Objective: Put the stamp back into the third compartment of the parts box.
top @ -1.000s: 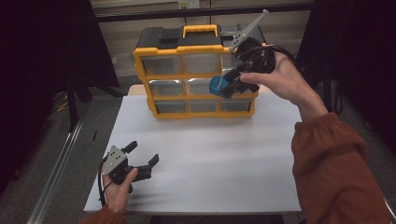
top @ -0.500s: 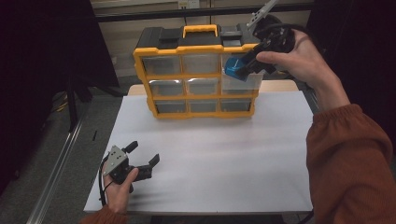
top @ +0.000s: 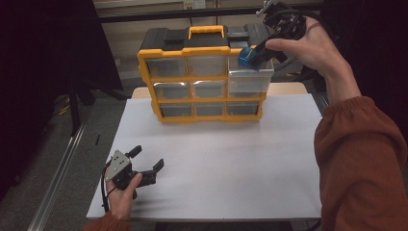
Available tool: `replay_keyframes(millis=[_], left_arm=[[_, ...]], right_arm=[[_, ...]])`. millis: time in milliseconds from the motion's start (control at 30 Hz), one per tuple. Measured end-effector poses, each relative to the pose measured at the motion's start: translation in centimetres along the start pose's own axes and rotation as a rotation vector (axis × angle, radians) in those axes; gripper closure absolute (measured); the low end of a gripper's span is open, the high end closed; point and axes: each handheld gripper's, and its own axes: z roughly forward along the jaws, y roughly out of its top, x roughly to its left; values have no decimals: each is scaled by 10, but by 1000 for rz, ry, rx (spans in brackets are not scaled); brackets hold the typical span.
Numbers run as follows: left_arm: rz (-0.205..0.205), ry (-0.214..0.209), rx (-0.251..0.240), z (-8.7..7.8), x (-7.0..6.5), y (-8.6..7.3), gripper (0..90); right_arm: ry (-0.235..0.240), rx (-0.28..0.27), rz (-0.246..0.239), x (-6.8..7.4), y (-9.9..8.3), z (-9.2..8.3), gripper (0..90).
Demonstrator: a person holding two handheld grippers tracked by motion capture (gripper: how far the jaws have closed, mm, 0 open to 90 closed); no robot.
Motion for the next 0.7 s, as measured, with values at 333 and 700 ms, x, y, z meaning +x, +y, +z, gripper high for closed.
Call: replay_keyframes(millis=[333, 700], left_arm=[[-4, -1, -1, 0, 0, 0, 33], [-4, -6, -4, 0, 0, 0, 33]], right_arm=[[11, 38, 38, -19, 5, 10, 415], [-28, 99, 64, -31, 9, 23, 415]])
